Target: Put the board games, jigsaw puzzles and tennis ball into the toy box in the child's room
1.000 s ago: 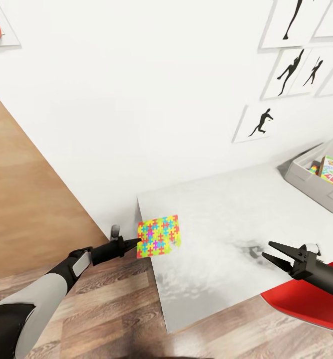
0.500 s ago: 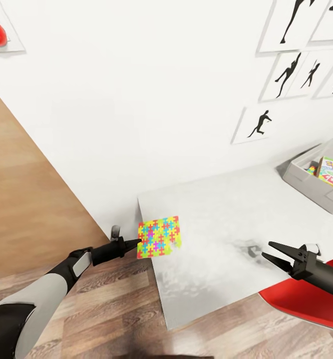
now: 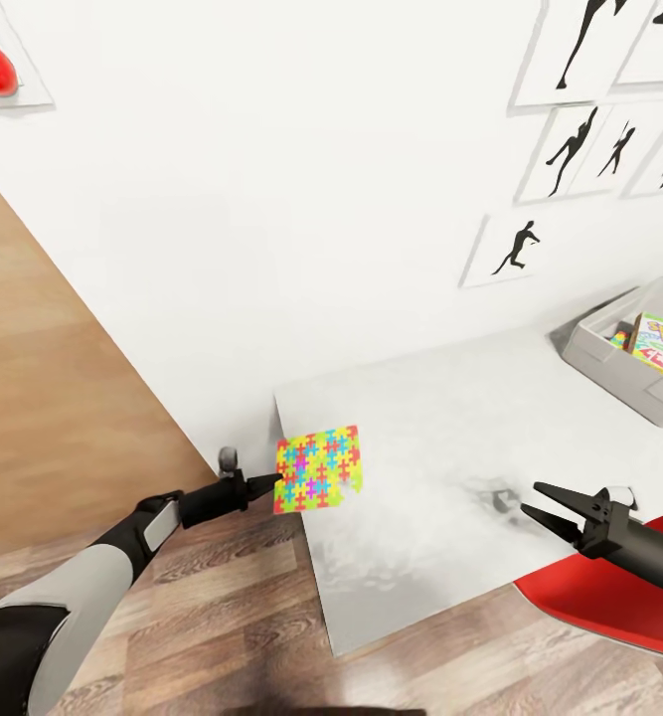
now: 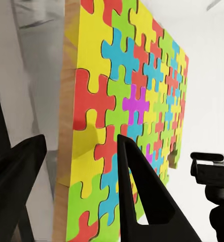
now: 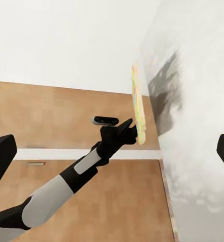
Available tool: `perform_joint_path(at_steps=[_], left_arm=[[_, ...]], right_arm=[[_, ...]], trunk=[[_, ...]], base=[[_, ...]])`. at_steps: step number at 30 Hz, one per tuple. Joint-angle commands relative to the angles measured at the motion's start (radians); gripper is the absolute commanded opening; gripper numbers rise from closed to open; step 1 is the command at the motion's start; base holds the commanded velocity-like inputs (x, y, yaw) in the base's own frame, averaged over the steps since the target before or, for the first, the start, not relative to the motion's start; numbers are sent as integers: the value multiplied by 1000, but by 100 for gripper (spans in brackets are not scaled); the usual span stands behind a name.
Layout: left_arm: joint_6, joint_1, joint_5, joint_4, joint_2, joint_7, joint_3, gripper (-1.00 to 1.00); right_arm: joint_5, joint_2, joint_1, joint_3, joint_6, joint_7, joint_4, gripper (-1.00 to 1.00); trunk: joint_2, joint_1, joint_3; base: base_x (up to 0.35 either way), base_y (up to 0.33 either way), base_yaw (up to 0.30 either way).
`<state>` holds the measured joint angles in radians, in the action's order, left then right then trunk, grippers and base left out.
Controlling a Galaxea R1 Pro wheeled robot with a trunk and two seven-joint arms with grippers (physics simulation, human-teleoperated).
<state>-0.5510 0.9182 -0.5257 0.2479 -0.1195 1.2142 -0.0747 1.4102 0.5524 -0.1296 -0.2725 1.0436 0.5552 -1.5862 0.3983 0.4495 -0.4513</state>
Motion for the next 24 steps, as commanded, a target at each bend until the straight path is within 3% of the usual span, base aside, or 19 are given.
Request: perform_joint_path(at_steps=[1,4,7,10,14,16,20,24], left_arm=[[-19,1,-10,1,-2,3,-8,-100],[-77,1,-8,17,-4,47,-12,-100],[-100,1,-1,54,-13,104,-14,-100],[-129,1,4,73,-55,128,-14,-100],[-252,1,7,141,-97,135,-19,-100],[-282,1,7,186,-111,135,-34,-100],[-300,1,8,220,-121,138,-99,-100],[-303,1,7,225,-124,139,-120,-100]], right_arm=[[-7,0,-1,-1,4,7,0,100],[-7,-6,-1,0,4,5,-2,100],[-8,-29,-1,0,4,5,-5,100],[-8,-46,-1,-1,4,5,-6,100],[-8,-50,-1,-2,4,5,-6,100],[-8,-51,-1,-2,4,5,-6,100],[-9,-51,-1,-2,4,5,-4,100],[-9,-51,-1,-2,4,4,-2,100]], trunk=[[2,1,-1],[2,1,-1],[2,1,-1],[2,1,-1],[2,1,-1],[2,1,-1],[2,1,-1],[2,1,-1]], base=[[0,0,0],[0,0,0],[0,0,0],[0,0,0],[0,0,0],[0,0,0],[0,0,0],[0,0,0]])
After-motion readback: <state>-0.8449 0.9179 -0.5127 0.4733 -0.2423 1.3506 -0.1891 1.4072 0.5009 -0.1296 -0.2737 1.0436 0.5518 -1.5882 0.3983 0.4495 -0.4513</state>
